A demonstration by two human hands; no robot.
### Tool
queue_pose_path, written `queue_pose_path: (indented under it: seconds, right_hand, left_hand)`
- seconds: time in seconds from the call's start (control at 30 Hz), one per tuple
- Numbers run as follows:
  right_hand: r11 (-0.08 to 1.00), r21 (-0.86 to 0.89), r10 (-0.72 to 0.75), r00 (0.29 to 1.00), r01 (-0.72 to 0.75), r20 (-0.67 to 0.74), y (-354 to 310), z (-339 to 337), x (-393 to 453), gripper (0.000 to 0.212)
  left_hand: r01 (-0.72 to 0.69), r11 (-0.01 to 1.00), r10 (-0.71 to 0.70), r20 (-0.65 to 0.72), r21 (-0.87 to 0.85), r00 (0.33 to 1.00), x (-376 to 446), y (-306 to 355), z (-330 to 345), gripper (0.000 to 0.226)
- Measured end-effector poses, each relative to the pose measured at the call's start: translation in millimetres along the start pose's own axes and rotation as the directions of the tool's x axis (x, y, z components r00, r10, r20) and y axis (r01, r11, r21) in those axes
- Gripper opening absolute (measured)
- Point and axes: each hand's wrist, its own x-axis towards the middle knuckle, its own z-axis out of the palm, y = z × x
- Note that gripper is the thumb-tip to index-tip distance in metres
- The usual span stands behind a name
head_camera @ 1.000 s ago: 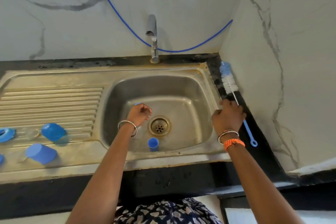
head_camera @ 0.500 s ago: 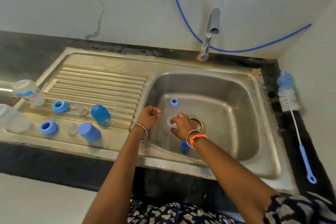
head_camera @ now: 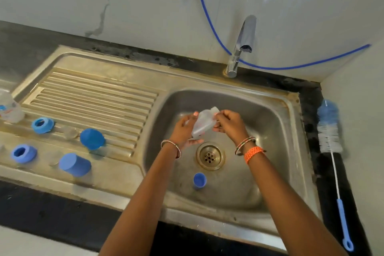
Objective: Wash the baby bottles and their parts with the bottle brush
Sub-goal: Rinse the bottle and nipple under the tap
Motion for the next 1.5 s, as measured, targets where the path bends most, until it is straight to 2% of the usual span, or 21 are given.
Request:
queue_pose_path:
  seconds: [0.07,0.13,0.2,0.27,0.3,0.37,0.4,0.47,0.57,0.73,0.97,1.07,1.13,1.2,1.27,1.33,1.43,1.5]
  right_hand:
    - [0.99,0.131,0.043,0.998,-0.048,0.043,-16,-13,14,0.005]
    - [0.908,0.401,0.111,0.993,-0.12,0.045,-30,-26,39,0.012]
    - [0.709,0.672,0.207,0.974,-0.213,0.09,-40,-38,69,0.033]
    - [0.528,0.797,0.232,0.953,-0.293,0.197,-50,-48,100,0.057]
    - [0.466,0.827,0.232,0.945,-0.314,0.229,-56,-49,113,0.06]
    - [0.386,0.867,0.229,0.943,-0.316,0.242,-63,-46,132,0.043]
    - [0.369,0.876,0.236,0.943,-0.311,0.235,-64,-44,138,0.03]
    - [0.358,0.88,0.246,0.94,-0.313,0.234,-62,-40,143,0.023]
    - [0.379,0.864,0.274,0.932,-0.333,0.239,-56,-39,146,0.025]
    - [0.463,0.825,0.294,0.934,-0.324,0.202,-60,-39,145,0.01]
    - [0.599,0.754,0.304,0.947,-0.271,0.099,-59,-35,142,0.016]
    - [0.786,0.593,0.263,0.962,-0.173,-0.069,-49,-29,134,0.023]
    - [0.911,0.411,0.152,0.959,-0.043,-0.238,-38,-18,120,0.025]
    - [0.977,0.206,0.023,0.949,0.044,-0.313,-26,-8,104,0.024]
    - [0.996,0.023,-0.079,0.954,0.089,-0.29,-16,-1,91,0.029]
    - [0.996,-0.08,-0.063,0.969,0.044,-0.24,-16,-1,85,0.036]
    - [0.993,-0.111,0.025,0.985,-0.044,-0.168,-29,-9,78,0.043]
    - [0.99,-0.144,-0.012,0.99,-0.009,-0.14,-38,-15,74,0.045]
  left_hand:
    - [-0.021,0.982,0.019,-0.014,-0.189,1.0,10,7,11,0.036]
    - [-0.059,0.95,0.049,-0.042,-0.307,0.998,22,21,22,0.036]
    - [-0.067,0.941,0.057,-0.041,-0.331,0.998,33,34,31,0.037]
    - [-0.043,0.952,0.033,-0.041,-0.302,0.999,47,42,39,0.037]
    - [-0.027,0.957,0.013,-0.05,-0.29,0.999,53,45,42,0.038]
    - [0.007,0.953,-0.029,-0.066,-0.303,0.997,60,50,48,0.041]
    - [0.021,0.95,-0.046,-0.072,-0.311,0.996,64,51,51,0.043]
    - [0.04,0.952,-0.066,-0.076,-0.304,0.995,68,47,54,0.045]
    - [0.051,0.951,-0.072,-0.056,-0.303,0.996,69,40,57,0.047]
    - [0.064,0.942,-0.089,-0.06,-0.33,0.994,69,40,59,0.044]
    - [0.081,0.951,-0.101,-0.052,-0.297,0.994,65,41,62,0.045]
    - [0.106,0.937,-0.117,-0.014,-0.332,0.993,59,38,62,0.039]
    - [0.102,0.915,-0.115,-0.011,-0.39,0.993,54,34,61,0.035]
    - [0.082,0.911,-0.111,-0.05,-0.405,0.993,51,31,61,0.036]
    - [0.049,0.92,-0.083,-0.07,-0.389,0.994,49,27,59,0.039]
    - [-0.027,0.941,-0.001,-0.083,-0.339,0.997,45,25,55,0.034]
    - [-0.118,0.96,0.112,-0.039,-0.255,0.993,40,25,48,0.025]
    - [-0.092,0.972,0.1,0.025,-0.215,0.995,33,28,46,0.022]
